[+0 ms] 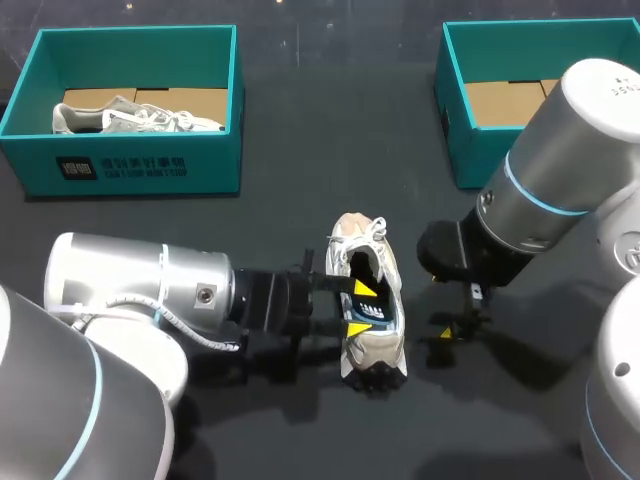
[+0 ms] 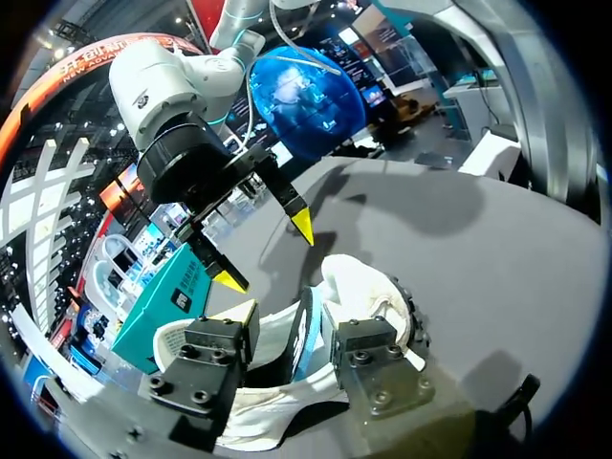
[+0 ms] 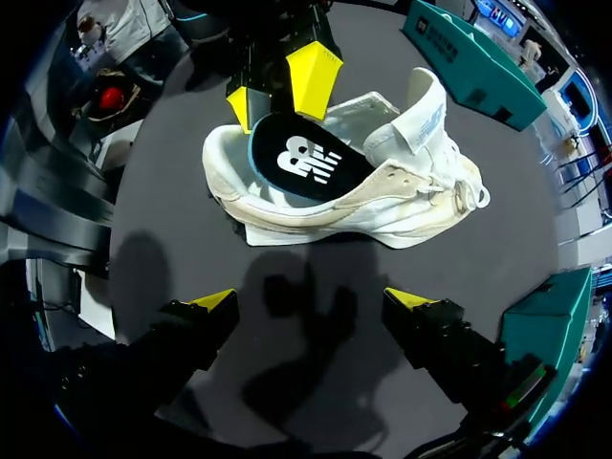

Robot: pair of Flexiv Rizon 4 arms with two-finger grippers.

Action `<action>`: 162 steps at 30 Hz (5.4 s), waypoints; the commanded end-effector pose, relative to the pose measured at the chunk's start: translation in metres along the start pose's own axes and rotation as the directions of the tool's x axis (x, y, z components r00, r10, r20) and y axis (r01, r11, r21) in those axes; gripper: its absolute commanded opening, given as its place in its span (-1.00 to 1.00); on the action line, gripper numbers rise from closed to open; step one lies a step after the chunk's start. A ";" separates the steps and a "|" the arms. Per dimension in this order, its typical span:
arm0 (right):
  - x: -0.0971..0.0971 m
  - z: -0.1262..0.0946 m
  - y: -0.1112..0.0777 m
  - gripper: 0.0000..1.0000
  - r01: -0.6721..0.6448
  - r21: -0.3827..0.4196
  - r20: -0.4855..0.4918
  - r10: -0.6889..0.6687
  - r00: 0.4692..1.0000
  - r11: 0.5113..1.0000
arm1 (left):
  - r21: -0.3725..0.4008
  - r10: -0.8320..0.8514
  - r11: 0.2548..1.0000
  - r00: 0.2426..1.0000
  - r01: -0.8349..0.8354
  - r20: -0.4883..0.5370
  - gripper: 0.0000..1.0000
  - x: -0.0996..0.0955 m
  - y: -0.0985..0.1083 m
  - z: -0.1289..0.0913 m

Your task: Take the shoe out of the shoebox, open the shoe tongue, remove and reinsert the insole, then place the shoe into the shoebox

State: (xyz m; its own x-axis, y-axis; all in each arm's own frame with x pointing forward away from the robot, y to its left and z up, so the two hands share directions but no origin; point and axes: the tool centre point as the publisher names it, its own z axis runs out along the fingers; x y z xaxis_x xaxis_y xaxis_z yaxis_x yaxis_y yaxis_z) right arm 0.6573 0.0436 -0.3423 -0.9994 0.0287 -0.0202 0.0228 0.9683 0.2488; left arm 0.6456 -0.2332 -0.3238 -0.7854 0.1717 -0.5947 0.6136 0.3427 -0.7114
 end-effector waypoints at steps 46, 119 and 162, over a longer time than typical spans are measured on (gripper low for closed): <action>0.021 -0.057 -0.071 1.00 -0.076 0.027 0.002 0.076 0.997 0.997 | -0.010 0.211 0.971 0.876 -0.239 -0.435 -1.00 -0.032 -0.019 -0.174; 0.028 -0.074 -0.108 1.00 -0.100 -0.045 -0.001 0.100 0.995 0.994 | 0.309 0.537 0.716 0.211 -0.626 -0.817 -1.00 -0.014 -0.004 -0.012; 0.028 -0.074 -0.108 1.00 -0.100 -0.045 -0.001 0.100 0.995 0.994 | 0.333 0.436 0.706 0.013 -0.625 -0.900 -1.00 0.017 0.038 0.013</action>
State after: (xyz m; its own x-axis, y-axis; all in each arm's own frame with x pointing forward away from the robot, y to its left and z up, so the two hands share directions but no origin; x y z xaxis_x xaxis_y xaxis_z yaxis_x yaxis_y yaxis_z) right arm 0.6276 -0.0781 -0.2988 -0.9921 0.1252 0.0093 0.1224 0.9480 0.2937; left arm 0.6565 -0.2257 -0.3530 0.1837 0.9828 0.0179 0.9524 -0.1735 -0.2505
